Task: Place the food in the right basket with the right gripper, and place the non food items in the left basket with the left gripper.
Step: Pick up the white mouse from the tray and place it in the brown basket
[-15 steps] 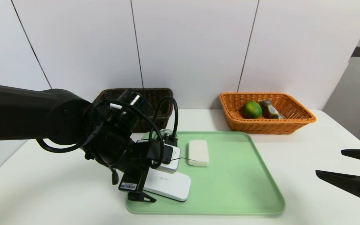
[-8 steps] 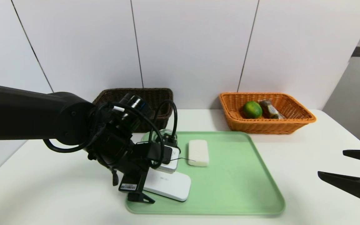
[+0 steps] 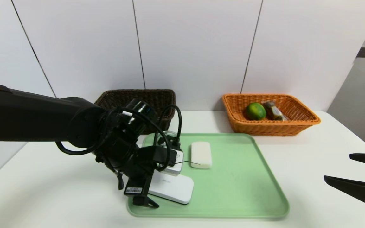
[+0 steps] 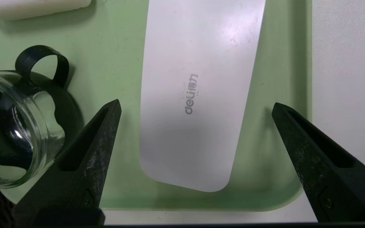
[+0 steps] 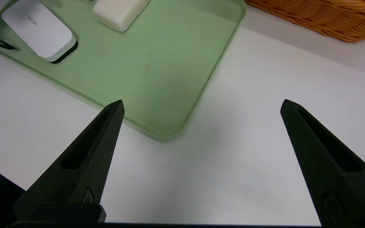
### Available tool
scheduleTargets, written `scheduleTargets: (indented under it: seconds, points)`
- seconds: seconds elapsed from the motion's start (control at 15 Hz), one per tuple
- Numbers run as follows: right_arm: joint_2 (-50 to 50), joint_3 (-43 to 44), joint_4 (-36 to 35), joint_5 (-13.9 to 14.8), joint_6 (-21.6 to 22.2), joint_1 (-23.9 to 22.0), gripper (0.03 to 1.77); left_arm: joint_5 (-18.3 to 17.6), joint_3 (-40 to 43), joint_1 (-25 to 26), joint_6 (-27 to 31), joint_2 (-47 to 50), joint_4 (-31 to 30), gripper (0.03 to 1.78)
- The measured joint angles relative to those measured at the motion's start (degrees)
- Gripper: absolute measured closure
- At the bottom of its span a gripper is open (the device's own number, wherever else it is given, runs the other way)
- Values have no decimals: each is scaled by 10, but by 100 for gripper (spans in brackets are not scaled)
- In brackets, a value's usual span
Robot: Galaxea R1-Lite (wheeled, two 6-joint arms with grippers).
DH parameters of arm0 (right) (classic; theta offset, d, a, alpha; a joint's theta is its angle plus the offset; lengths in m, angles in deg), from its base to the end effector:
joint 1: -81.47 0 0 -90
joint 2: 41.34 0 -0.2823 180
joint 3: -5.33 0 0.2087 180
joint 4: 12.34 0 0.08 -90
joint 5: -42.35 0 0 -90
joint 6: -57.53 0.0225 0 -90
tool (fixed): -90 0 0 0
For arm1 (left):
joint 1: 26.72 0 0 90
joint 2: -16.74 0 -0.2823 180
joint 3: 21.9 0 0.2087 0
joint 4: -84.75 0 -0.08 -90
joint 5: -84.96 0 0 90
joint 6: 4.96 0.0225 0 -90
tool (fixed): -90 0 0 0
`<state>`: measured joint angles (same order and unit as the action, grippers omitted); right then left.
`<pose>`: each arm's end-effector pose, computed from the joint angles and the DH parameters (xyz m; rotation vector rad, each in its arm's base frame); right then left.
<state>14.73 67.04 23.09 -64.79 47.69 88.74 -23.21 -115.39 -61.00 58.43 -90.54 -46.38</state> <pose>0.1363 0.0241 0.2043 -0.1203 0.4845 0.4598 0.2713 -0.1934 0.1298 1.0710 0.5527 -1.3639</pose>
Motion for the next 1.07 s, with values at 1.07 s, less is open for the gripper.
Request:
scheduleTargets:
  seconds: [1.07]
  points:
    - [-15,-8,0,-11,0,-1,10,-29,-1,12,-9,-34,-23,64]
